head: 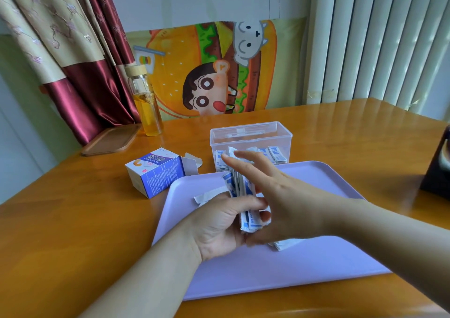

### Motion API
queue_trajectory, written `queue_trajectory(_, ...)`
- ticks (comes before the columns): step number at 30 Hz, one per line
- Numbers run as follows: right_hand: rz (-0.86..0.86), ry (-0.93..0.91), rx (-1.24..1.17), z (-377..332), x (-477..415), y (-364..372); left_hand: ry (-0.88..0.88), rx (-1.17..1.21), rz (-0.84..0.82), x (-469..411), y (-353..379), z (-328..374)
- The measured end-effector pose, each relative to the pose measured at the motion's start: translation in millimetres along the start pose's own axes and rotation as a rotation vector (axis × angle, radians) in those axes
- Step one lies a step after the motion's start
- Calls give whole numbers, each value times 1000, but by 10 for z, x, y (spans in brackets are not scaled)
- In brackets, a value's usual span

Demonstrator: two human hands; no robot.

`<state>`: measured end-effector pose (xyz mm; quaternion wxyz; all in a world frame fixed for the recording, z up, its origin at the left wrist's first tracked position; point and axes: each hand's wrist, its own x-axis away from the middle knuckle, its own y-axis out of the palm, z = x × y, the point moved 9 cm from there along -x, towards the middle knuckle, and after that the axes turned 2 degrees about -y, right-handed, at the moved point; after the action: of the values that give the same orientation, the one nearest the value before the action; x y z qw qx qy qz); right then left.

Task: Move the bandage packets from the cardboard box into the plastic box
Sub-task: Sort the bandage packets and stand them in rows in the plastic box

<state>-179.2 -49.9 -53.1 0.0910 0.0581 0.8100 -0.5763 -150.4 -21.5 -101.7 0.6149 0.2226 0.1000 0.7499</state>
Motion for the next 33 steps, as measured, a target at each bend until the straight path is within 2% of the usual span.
queue_trajectory(6, -49, -26, 75, -81, 22, -25, 146, -127, 130, -17, -52, 130)
queue_trajectory(9, -39, -18, 107, -68, 20, -39, 184, -208, 128, -7, -10, 165)
queue_trajectory(13, 15, -59, 182, -115, -6, -56, 175, -246, 79, 9, 41, 168)
queue_trajectory(17, 117, -87, 103, -96, -10, -148, 145, -234, 37, 48, 60, 174)
queue_trajectory(20, 126, -89, 117, -96, 2, -149, 112, -248, 12, 59, 64, 137)
queue_trajectory(24, 125, -112, 150, -162, 22, -111, 70, -412, 90, 4, -61, 75)
queue_trajectory(29, 180, -96, 174, -142, 31, -167, 79, -423, 142, 7, -83, 108)
queue_trajectory(33, 66, -60, 221, -124, 52, -95, 105, -509, 148, 42, -22, 132)
